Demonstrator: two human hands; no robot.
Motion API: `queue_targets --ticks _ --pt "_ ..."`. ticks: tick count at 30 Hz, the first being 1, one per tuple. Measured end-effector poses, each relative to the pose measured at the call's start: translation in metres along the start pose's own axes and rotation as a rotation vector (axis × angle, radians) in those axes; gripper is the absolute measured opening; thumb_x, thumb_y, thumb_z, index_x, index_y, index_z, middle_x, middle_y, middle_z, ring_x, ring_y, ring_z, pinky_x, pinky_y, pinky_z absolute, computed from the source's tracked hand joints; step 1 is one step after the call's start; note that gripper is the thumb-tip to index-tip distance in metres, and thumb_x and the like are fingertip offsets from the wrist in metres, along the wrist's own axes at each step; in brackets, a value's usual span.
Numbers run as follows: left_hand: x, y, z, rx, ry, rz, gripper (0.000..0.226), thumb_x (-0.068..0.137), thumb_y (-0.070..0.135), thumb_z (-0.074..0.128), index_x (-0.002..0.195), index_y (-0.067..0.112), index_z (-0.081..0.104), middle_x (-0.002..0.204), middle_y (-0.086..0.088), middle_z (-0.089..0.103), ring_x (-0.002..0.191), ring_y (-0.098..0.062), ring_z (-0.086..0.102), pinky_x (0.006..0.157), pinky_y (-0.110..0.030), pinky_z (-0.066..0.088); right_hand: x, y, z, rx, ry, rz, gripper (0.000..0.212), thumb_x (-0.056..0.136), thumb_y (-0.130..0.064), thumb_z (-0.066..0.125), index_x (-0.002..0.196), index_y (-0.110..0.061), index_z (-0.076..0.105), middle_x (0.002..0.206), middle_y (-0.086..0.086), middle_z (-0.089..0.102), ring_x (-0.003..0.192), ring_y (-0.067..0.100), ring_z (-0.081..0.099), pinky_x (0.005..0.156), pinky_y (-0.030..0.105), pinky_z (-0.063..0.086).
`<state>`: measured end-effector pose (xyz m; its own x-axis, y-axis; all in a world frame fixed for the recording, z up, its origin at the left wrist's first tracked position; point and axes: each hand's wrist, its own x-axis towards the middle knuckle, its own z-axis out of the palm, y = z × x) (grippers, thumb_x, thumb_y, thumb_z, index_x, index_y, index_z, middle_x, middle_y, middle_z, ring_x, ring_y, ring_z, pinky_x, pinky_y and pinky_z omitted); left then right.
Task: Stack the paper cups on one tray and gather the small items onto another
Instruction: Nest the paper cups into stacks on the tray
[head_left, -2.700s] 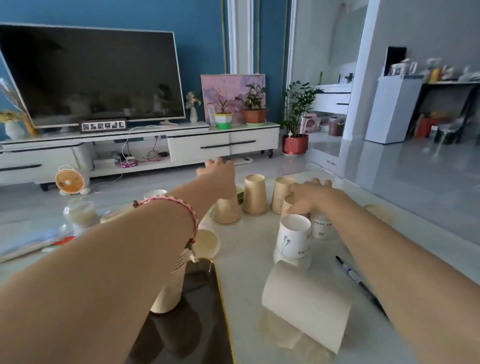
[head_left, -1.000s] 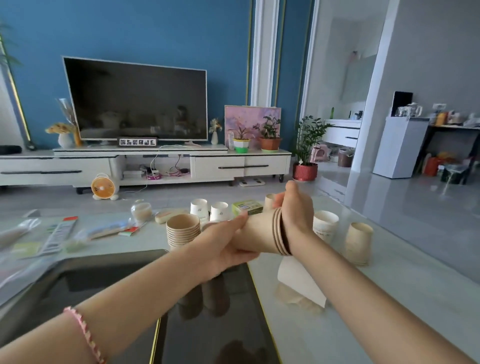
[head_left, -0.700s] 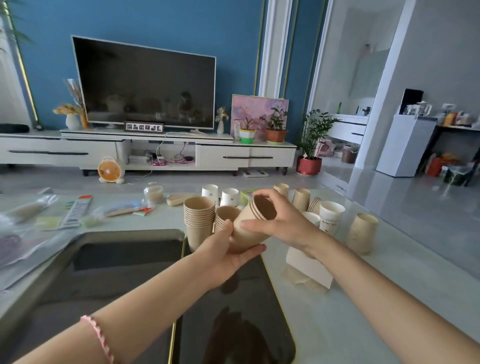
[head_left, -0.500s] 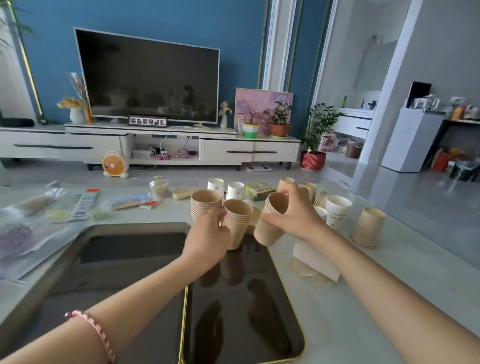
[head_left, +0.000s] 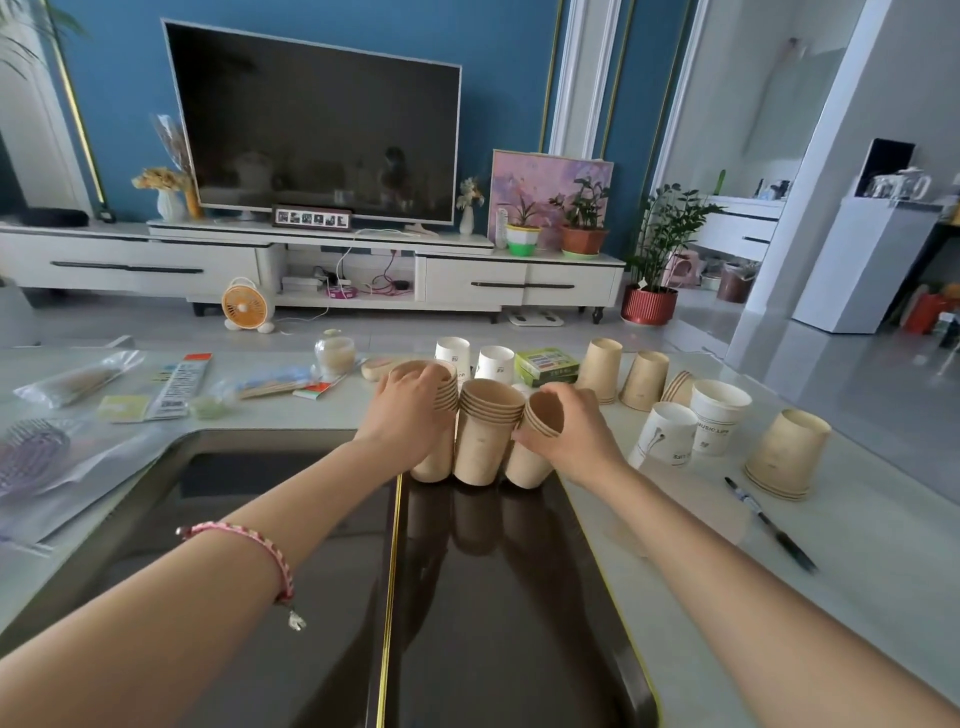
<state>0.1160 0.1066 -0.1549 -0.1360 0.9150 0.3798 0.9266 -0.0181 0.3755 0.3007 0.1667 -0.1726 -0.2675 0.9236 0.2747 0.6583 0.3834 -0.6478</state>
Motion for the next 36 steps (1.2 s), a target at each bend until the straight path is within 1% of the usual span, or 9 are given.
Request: queue_targets --ticks 3,9,14,17,21,25,29,34,36 --pt "0.005 -0.005 0.0 -0.031 -0.032 0.026 0.022 0.084 0.01 0.055 0.105 0.005 0.057 0.113 -0.014 0.059 0.115 -0.034 0.047 0.095 -0.041 0.039 0.005 0.005 0.0 -0.069 -0.011 -0.029 0.064 0.075 -0.035 0.075 0.131 -0.021 0.046 0.132 0.007 0.043 0.12 0.024 0.047 0.099 0.032 0.04" --pt "0.003 -0.006 -0.01 0.07 -0.13 0.058 0.023 0.086 0.006 0.048 0.106 0.001 0.057 0.108 -0.015 0.059 0.105 -0.032 0.051 0.082 -0.034 0.035 0.018 0.005 0.001 -0.092 -0.017 -0.045 0.053 0.073 -0.033 0.074 0.122 -0.021 0.058 0.124 0.01 0.049 0.118 0.026 0.047 0.101 0.038 0.041" --pt "0.005 -0.008 -0.011 0.256 -0.141 0.111 0.032 0.089 0.018 0.047 0.119 0.011 0.052 0.13 -0.008 0.05 0.125 -0.028 0.04 0.112 -0.046 0.019 0.021 0.003 -0.003 -0.269 -0.164 0.035 0.067 0.079 -0.043 0.066 0.139 -0.029 0.04 0.143 0.004 0.039 0.13 0.026 0.039 0.106 0.045 0.036" --pt "-0.002 -0.008 -0.005 0.133 0.023 0.097 0.056 0.086 0.028 0.056 0.137 0.015 0.037 0.14 -0.01 0.038 0.131 -0.029 0.03 0.114 -0.044 0.016 0.016 -0.001 -0.002 -0.273 -0.129 -0.005 0.065 0.08 -0.039 0.066 0.138 -0.026 0.039 0.143 0.002 0.041 0.13 0.025 0.039 0.105 0.045 0.035" --pt "-0.037 -0.006 0.007 -0.149 0.333 -0.074 0.067 0.083 0.016 0.058 0.141 0.005 0.025 0.149 -0.019 0.015 0.14 -0.035 0.015 0.113 -0.041 0.019 0.009 -0.003 0.001 -0.293 -0.057 -0.017 0.044 0.082 -0.031 0.063 0.124 -0.021 0.051 0.128 0.004 0.052 0.119 0.025 0.048 0.098 0.042 0.038" --pt "-0.072 -0.012 0.024 -0.02 0.064 -0.238 0.074 0.088 0.025 0.053 0.145 0.007 0.009 0.155 -0.014 0.004 0.144 -0.03 0.005 0.117 -0.043 0.012 0.0 -0.007 -0.002 -0.294 -0.026 0.024 0.024 0.086 -0.019 0.054 0.11 -0.018 0.058 0.109 0.007 0.063 0.105 0.03 0.056 0.089 0.039 0.04" --pt "-0.081 -0.015 0.036 -0.03 -0.226 -0.378 0.069 0.09 0.036 0.05 0.144 0.011 0.017 0.155 -0.009 0.015 0.144 -0.029 0.01 0.116 -0.051 0.014 -0.011 -0.013 -0.012 -0.318 0.053 0.042 0.019 0.087 -0.016 0.049 0.101 -0.02 0.061 0.102 0.004 0.067 0.1 0.029 0.059 0.09 0.041 0.042" --pt "-0.074 -0.006 0.032 -0.188 -0.09 -0.338 0.065 0.088 0.029 0.055 0.141 0.008 0.023 0.147 -0.011 0.031 0.139 -0.03 0.025 0.113 -0.048 0.023 -0.023 -0.019 -0.03 -0.255 0.117 0.013 0.018 0.086 -0.011 0.051 0.098 -0.018 0.062 0.099 0.006 0.068 0.096 0.029 0.06 0.091 0.044 0.045" --pt "-0.063 0.0 0.021 -0.352 -0.007 -0.296 0.079 0.084 0.023 0.061 0.144 0.007 0.013 0.148 -0.013 0.027 0.139 -0.03 0.024 0.112 -0.041 0.024 -0.025 -0.025 -0.037 -0.239 0.133 0.007 0.021 0.085 -0.009 0.05 0.099 -0.017 0.063 0.099 0.006 0.068 0.096 0.029 0.06 0.09 0.043 0.046"
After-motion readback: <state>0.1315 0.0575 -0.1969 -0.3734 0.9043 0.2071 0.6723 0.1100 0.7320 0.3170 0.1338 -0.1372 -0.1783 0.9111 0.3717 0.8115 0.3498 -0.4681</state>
